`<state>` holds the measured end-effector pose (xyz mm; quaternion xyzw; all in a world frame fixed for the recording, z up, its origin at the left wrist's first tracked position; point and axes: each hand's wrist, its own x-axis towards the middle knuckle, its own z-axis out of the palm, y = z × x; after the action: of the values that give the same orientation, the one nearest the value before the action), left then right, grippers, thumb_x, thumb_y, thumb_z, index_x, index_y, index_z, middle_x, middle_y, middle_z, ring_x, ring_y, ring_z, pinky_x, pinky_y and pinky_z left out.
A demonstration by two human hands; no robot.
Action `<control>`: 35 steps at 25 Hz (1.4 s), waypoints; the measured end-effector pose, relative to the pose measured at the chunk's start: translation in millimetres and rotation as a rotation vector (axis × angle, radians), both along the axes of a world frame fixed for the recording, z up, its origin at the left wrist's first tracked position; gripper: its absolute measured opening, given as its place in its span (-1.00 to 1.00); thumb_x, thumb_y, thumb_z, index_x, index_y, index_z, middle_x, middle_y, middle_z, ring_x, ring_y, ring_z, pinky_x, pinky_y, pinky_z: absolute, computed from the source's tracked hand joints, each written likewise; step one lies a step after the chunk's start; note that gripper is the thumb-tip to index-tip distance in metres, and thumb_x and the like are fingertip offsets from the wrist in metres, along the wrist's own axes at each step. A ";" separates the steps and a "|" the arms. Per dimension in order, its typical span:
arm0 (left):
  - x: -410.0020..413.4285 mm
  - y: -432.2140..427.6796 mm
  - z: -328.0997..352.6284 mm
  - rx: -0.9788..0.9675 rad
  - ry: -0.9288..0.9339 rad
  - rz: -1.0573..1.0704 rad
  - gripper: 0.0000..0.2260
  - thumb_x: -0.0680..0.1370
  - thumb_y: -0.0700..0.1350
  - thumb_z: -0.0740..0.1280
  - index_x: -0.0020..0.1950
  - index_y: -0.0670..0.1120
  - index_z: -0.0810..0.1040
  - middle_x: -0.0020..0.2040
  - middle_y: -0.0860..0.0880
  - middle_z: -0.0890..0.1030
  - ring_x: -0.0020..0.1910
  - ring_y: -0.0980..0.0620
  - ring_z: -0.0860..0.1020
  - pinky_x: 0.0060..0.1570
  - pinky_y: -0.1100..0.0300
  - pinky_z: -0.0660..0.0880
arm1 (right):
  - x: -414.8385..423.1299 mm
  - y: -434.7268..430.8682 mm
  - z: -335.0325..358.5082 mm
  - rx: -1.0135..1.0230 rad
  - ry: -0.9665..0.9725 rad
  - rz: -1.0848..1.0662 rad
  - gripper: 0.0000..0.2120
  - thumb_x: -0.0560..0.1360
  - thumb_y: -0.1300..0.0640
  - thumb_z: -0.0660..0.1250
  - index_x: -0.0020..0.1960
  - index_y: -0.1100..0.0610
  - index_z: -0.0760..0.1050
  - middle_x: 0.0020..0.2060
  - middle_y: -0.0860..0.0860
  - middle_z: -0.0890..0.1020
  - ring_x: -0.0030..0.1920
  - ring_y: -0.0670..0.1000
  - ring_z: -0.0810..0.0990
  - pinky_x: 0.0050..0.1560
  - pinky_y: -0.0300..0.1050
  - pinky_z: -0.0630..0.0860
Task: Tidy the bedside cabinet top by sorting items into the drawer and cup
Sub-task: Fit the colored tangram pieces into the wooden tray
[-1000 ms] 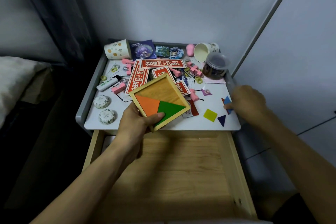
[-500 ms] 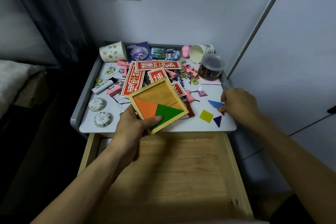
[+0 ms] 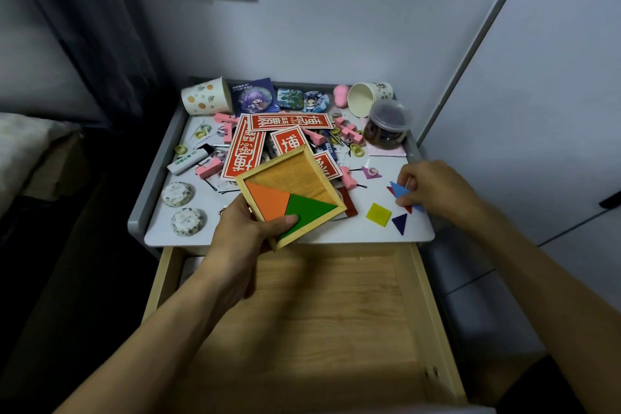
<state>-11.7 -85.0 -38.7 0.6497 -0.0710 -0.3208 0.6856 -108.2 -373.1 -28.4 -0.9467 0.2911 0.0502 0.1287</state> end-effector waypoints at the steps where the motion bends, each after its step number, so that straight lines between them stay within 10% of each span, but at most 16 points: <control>1: 0.3 0.1 -0.3 -0.002 0.001 -0.003 -0.61 0.42 -0.35 0.46 0.23 -0.19 0.52 0.02 -0.10 0.71 0.00 -0.13 0.67 0.01 -0.06 0.59 | -2.7 -0.1 3.1 0.044 0.045 0.028 -0.74 0.38 0.10 0.54 0.02 0.02 0.54 -0.14 -0.05 0.56 -0.18 -0.09 0.49 -0.21 -0.22 0.39; 7: -0.8 0.2 -2.9 -0.024 0.011 -0.053 -0.62 0.42 -0.34 0.46 0.22 -0.18 0.53 0.00 -0.09 0.71 -0.11 0.01 0.69 -0.30 0.28 0.56 | -18.2 8.9 -9.6 0.048 0.211 0.119 -0.66 0.33 -0.01 0.56 -0.05 -0.09 0.44 -0.21 -0.16 0.48 -0.23 -0.14 0.46 -0.29 -0.29 0.36; 20: -2.0 -2.0 -5.5 -0.015 0.019 -0.084 -0.56 0.43 -0.32 0.46 0.28 -0.17 0.50 0.10 -0.12 0.68 0.12 -0.15 0.63 0.12 -0.08 0.57 | -16.9 10.0 -1.9 -0.024 0.209 0.151 -0.69 0.36 0.00 0.54 -0.27 -0.06 0.38 -0.31 -0.11 0.45 -0.31 -0.13 0.41 -0.37 -0.25 0.23; 23: -2.4 -1.9 -6.5 -0.005 0.005 -0.109 -0.58 0.44 -0.34 0.45 0.27 -0.15 0.50 0.10 -0.12 0.68 0.12 -0.17 0.62 0.17 -0.21 0.51 | -12.3 19.3 16.5 0.057 -0.060 0.212 -0.67 0.38 -0.01 0.52 -0.35 0.03 0.39 -0.43 -0.07 0.45 -0.39 -0.09 0.40 -0.40 -0.19 0.25; 27: -4.2 -4.2 -6.8 0.009 0.010 -0.148 -0.54 0.42 -0.36 0.46 0.28 -0.11 0.49 0.10 -0.10 0.68 0.11 -0.17 0.62 0.11 -0.21 0.55 | -0.8 58.0 35.2 0.383 -0.320 0.385 -0.92 0.46 0.13 0.46 -0.17 0.10 0.58 -0.36 -0.13 0.57 -0.32 -0.20 0.53 -0.32 -0.39 0.37; 35: -8.5 -4.6 -2.8 0.020 0.030 -0.222 -0.37 0.27 -0.28 0.49 0.32 -0.08 0.46 0.18 -0.21 0.62 0.20 -0.35 0.54 0.23 -0.45 0.35 | 12.2 79.9 29.1 0.289 -0.190 0.594 -0.95 0.46 0.10 0.46 -0.11 0.00 0.59 -0.23 -0.17 0.57 -0.18 -0.19 0.50 -0.18 -0.30 0.32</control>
<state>-20.2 -89.6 -41.6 0.6398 -0.1290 -0.4049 0.6404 -96.1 -293.2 0.7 -0.9626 -0.0209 0.0378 0.2675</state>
